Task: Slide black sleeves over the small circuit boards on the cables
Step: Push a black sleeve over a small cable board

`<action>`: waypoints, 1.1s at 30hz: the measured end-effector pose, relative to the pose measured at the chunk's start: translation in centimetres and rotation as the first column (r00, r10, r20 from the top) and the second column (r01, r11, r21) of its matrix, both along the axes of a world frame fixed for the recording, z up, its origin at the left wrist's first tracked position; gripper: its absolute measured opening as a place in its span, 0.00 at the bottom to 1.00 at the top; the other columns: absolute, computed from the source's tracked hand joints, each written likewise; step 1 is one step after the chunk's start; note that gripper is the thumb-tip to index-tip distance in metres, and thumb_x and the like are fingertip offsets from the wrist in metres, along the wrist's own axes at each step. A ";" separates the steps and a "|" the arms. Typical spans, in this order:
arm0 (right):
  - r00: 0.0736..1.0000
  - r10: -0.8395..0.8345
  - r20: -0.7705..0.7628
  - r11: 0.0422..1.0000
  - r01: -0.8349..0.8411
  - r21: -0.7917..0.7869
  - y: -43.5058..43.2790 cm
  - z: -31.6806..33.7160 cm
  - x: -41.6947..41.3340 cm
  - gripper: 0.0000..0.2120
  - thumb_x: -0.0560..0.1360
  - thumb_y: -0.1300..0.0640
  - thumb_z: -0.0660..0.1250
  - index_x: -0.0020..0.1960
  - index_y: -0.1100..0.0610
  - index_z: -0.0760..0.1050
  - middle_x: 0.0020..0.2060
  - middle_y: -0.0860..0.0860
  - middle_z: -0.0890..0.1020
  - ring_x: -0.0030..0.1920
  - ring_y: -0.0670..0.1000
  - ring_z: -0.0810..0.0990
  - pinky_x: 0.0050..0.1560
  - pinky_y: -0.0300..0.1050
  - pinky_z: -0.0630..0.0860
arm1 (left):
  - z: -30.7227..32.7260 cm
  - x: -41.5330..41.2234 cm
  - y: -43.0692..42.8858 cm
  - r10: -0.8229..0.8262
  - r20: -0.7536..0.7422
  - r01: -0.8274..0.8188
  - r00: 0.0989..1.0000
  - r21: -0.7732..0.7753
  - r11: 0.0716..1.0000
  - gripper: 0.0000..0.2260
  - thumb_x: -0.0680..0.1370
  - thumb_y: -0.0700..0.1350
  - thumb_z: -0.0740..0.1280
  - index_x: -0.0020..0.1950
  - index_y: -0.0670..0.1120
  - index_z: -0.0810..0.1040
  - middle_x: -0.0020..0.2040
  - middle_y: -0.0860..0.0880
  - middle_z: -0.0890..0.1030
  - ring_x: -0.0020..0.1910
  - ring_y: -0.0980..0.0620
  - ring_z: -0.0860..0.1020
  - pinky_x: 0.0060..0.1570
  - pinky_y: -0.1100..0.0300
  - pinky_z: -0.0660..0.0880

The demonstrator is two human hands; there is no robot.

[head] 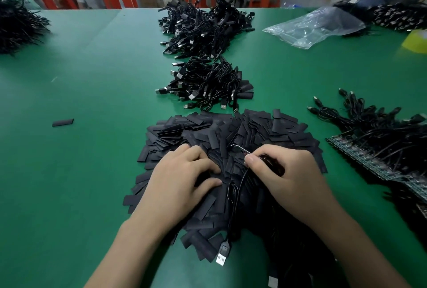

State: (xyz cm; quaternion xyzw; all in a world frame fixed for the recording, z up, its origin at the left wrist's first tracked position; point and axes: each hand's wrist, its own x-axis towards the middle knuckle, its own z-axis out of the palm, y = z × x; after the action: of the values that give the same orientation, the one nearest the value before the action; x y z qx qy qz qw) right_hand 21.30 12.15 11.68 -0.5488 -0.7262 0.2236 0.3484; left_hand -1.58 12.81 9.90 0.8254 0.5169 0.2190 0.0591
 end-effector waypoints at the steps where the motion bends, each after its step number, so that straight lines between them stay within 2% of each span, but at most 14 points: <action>1: 1.000 -0.008 0.007 1.000 0.008 0.006 -0.1 -0.2 0.0 0.16 0.78 0.38 0.62 0.41 0.47 0.79 0.31 0.44 0.80 0.31 0.47 0.78 0.32 0.43 0.72 | 0.1 0.0 0.0 -0.002 0.003 0.002 1.000 -0.006 1.000 0.10 0.75 0.58 0.73 0.51 0.55 0.86 0.46 0.57 0.79 0.48 0.51 0.75 0.48 0.51 0.76; 6: 1.000 0.005 0.016 1.000 -0.004 -0.001 -0.5 -0.7 -0.2 0.16 0.80 0.39 0.60 0.43 0.47 0.78 0.27 0.45 0.76 0.27 0.47 0.74 0.29 0.39 0.63 | 0.2 -0.2 -0.2 0.001 0.121 0.005 0.993 -0.049 0.999 0.06 0.76 0.55 0.73 0.45 0.54 0.85 0.46 0.60 0.78 0.48 0.53 0.74 0.49 0.51 0.75; 9: 1.000 -0.004 -0.003 1.000 0.004 0.009 -0.6 -0.9 -0.4 0.14 0.81 0.42 0.61 0.42 0.48 0.78 0.26 0.44 0.74 0.26 0.46 0.72 0.30 0.37 0.61 | 0.3 -0.6 0.0 -0.002 0.145 0.010 0.989 -0.058 0.998 0.02 0.77 0.51 0.74 0.45 0.55 0.85 0.46 0.60 0.78 0.48 0.53 0.74 0.50 0.50 0.74; 12: 0.999 -0.035 -0.004 0.998 0.035 0.057 -0.7 -1.0 -0.6 0.13 0.82 0.44 0.62 0.43 0.47 0.79 0.31 0.43 0.78 0.33 0.45 0.77 0.32 0.40 0.67 | 0.5 -1.0 0.2 -0.002 0.157 0.000 0.988 0.008 1.000 0.03 0.78 0.49 0.72 0.45 0.53 0.84 0.46 0.59 0.78 0.47 0.52 0.74 0.49 0.49 0.74; 14: 0.998 -0.053 -0.015 0.994 0.055 0.092 -0.7 -1.0 -0.7 0.11 0.81 0.45 0.63 0.45 0.47 0.79 0.36 0.41 0.80 0.38 0.44 0.79 0.37 0.42 0.73 | 0.6 -1.2 0.3 0.030 0.238 -0.043 0.971 0.049 0.998 0.04 0.78 0.48 0.70 0.45 0.51 0.82 0.46 0.59 0.79 0.47 0.52 0.76 0.49 0.51 0.75; 16: 0.998 -0.053 -0.032 0.993 0.056 0.104 -0.7 -1.0 -0.8 0.09 0.81 0.46 0.63 0.46 0.47 0.78 0.37 0.39 0.79 0.40 0.42 0.79 0.38 0.38 0.70 | 0.6 -1.2 0.2 0.088 0.410 -0.093 0.908 -0.008 0.996 0.04 0.79 0.46 0.70 0.45 0.53 0.81 0.43 0.59 0.81 0.45 0.55 0.79 0.47 0.57 0.75; 19: 0.996 -0.011 -0.086 0.998 0.016 0.056 -0.7 -1.0 -1.0 0.09 0.81 0.44 0.63 0.46 0.46 0.76 0.34 0.39 0.78 0.36 0.44 0.78 0.35 0.33 0.66 | 0.5 -0.1 -0.4 0.106 0.613 -0.006 0.783 -0.163 0.987 0.07 0.80 0.43 0.71 0.46 0.56 0.82 0.40 0.57 0.83 0.40 0.57 0.81 0.42 0.69 0.73; 22: 0.987 0.045 -0.155 0.999 -0.043 0.016 -0.8 -1.0 -1.1 0.10 0.77 0.42 0.67 0.44 0.47 0.77 0.34 0.44 0.80 0.34 0.47 0.79 0.34 0.37 0.70 | 0.4 1.6 -1.1 0.086 0.719 0.077 0.690 -0.191 0.979 0.06 0.79 0.44 0.70 0.50 0.55 0.85 0.41 0.55 0.85 0.41 0.58 0.83 0.44 0.68 0.75; 24: 0.976 0.066 -0.210 0.998 -0.069 -0.008 -0.7 -0.9 -0.9 0.09 0.76 0.43 0.69 0.42 0.47 0.79 0.33 0.45 0.81 0.33 0.46 0.79 0.34 0.39 0.72 | 0.3 2.2 -1.3 0.073 0.728 0.078 0.682 -0.171 0.982 0.08 0.79 0.44 0.71 0.51 0.56 0.85 0.44 0.55 0.86 0.46 0.55 0.84 0.48 0.63 0.78; 27: 0.956 0.072 -0.284 0.994 -0.093 -0.062 -0.6 -0.8 -0.6 0.11 0.75 0.42 0.69 0.42 0.49 0.80 0.32 0.49 0.81 0.32 0.49 0.79 0.34 0.48 0.74 | 0.1 2.4 -1.3 0.008 0.667 0.065 0.745 -0.084 0.994 0.07 0.78 0.45 0.73 0.54 0.55 0.86 0.49 0.57 0.86 0.51 0.54 0.84 0.52 0.58 0.79; 30: 0.946 0.068 -0.316 0.992 -0.099 -0.083 -0.6 -0.8 -0.6 0.11 0.75 0.43 0.69 0.41 0.50 0.81 0.33 0.50 0.82 0.33 0.53 0.80 0.35 0.52 0.74 | -0.1 2.5 -1.1 -0.097 0.512 0.047 0.854 0.110 0.993 0.11 0.75 0.50 0.76 0.56 0.49 0.87 0.52 0.56 0.84 0.53 0.55 0.81 0.55 0.60 0.76; 33: 0.949 0.090 -0.301 0.988 -0.123 -0.094 -0.6 -0.9 -0.6 0.12 0.76 0.43 0.69 0.42 0.50 0.81 0.32 0.50 0.81 0.34 0.53 0.79 0.36 0.53 0.73 | -0.4 2.5 -1.0 -0.115 0.467 0.020 0.877 0.202 0.979 0.10 0.75 0.49 0.77 0.54 0.48 0.87 0.52 0.55 0.83 0.53 0.54 0.81 0.54 0.59 0.76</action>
State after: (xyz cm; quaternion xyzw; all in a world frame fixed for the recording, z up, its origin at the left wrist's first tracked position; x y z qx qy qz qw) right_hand 20.67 11.55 10.82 -0.4878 -0.6809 0.3620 0.4092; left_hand 0.97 11.85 9.50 0.7656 0.4338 0.4615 0.1124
